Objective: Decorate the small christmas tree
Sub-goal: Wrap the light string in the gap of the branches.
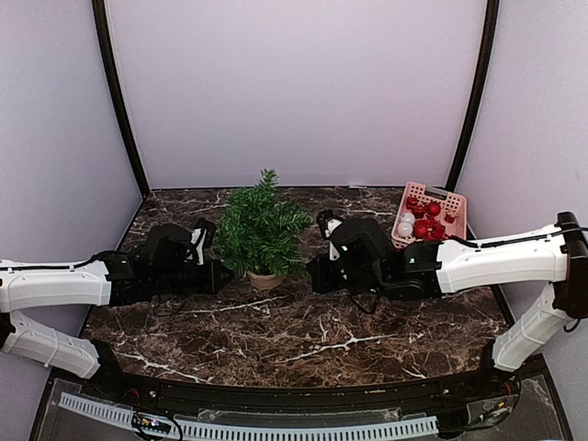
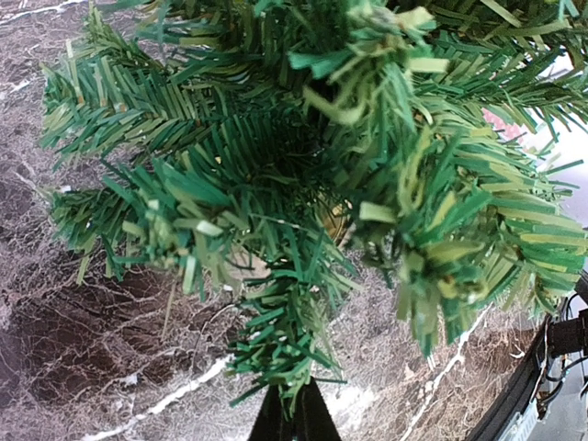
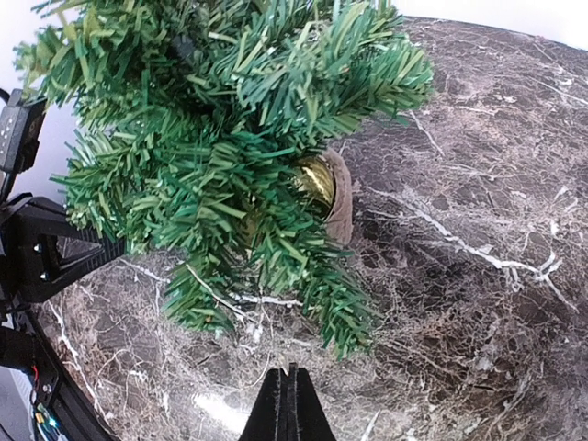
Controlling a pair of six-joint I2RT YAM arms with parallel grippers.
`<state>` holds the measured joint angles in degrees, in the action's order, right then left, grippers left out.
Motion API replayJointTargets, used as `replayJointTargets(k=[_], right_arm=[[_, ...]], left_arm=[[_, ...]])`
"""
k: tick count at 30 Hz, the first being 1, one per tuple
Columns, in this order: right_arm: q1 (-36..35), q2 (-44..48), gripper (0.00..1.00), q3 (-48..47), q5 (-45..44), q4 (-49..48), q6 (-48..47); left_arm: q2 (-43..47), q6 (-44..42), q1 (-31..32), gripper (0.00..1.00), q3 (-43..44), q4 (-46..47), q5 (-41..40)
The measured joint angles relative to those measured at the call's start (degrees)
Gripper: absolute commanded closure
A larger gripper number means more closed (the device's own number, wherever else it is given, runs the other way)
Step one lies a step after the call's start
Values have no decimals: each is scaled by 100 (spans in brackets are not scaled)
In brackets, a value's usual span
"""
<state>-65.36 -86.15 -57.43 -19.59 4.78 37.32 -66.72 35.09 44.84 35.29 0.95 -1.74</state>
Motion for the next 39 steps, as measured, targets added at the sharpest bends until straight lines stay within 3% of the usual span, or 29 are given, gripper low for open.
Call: replayJointTargets(k=[24, 28, 35, 39], right_arm=[[164, -763, 100, 330, 603, -1036, 243], [164, -870, 100, 330, 728, -1213, 238], [164, -988, 100, 330, 918, -1366, 240], [164, -988, 100, 330, 957, -1425, 240]], left_arm=[[-9, -428, -166, 100, -22, 74, 42], [-52, -514, -229, 89, -22, 76, 39], [59, -667, -269, 52, -17, -188, -179], [470, -686, -284, 39, -15, -632, -415]])
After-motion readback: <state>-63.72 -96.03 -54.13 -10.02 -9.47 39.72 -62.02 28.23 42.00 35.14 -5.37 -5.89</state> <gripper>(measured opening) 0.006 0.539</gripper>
